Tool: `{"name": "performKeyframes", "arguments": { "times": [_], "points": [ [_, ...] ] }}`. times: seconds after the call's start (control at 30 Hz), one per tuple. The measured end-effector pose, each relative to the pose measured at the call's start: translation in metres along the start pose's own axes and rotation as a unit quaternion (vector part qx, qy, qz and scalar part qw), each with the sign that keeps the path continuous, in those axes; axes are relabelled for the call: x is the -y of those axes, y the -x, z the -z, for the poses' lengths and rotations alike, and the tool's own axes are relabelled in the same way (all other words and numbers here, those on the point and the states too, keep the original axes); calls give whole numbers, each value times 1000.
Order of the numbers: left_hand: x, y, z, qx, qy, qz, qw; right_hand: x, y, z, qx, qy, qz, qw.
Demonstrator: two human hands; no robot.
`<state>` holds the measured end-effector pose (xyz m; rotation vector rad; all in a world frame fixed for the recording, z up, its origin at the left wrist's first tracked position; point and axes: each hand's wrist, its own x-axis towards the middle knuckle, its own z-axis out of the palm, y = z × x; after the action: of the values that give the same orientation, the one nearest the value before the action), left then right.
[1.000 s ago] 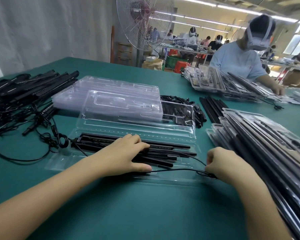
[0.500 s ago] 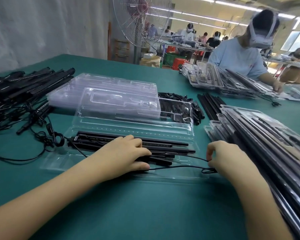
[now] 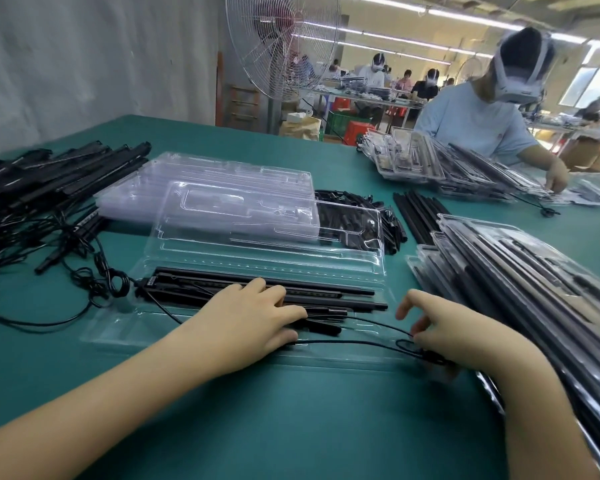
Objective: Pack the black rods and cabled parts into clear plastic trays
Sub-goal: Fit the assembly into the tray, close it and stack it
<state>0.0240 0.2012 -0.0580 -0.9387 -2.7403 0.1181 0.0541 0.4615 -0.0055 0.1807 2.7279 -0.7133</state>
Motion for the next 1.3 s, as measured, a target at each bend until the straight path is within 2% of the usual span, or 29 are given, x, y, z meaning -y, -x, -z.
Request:
{"name": "performKeyframes", "arguments": {
  "times": [0.1, 0.2, 0.27, 0.33, 0.4, 0.53, 0.67, 0.77, 0.87, 0.9, 1.0, 1.13, 1.23, 1.3],
  "points": [
    [-1, -1, 0, 8, 0, 5, 1000, 2, 7, 4, -40, -51, 66, 996],
    [-1, 0, 1, 19, 13, 8, 1000, 9, 23, 12, -56, -157, 163, 972],
    [1, -1, 3, 27, 20, 7, 999, 11, 34, 20, -49, -240, 233, 941],
    [2, -1, 3, 34, 22, 8, 999, 13, 42, 25, 0, -306, 300, 904],
    [1, -1, 3, 38, 22, 11, 999, 12, 43, 25, 23, -305, 332, 892],
    [0, -2, 5, 42, 26, 19, 999, 21, 30, 15, -38, -323, 333, 885],
    [-3, -3, 7, 49, 17, 18, 999, 27, 9, 0, -49, -252, 348, 902],
    [-4, -3, 8, 49, 13, 20, 999, 33, -3, -15, 17, -332, 333, 882],
    [-5, -2, 8, 47, 10, 21, 999, 41, -10, -26, 131, -490, 282, 815],
    [-5, -2, 8, 48, 11, 21, 999, 42, -12, -27, 136, -505, 267, 809],
    [-4, -2, 7, 52, 22, 21, 998, 40, -22, -35, 81, -451, 222, 861],
    [-4, -3, 6, 51, 18, 19, 998, 48, -34, -56, -28, -287, 187, 939],
    [-4, -1, 5, 46, 10, 21, 999, 54, -42, -69, -140, -162, 227, 950],
    [-3, 0, 4, 40, 7, 20, 999, 52, -43, -73, -168, -123, 253, 945]
  ]
}}
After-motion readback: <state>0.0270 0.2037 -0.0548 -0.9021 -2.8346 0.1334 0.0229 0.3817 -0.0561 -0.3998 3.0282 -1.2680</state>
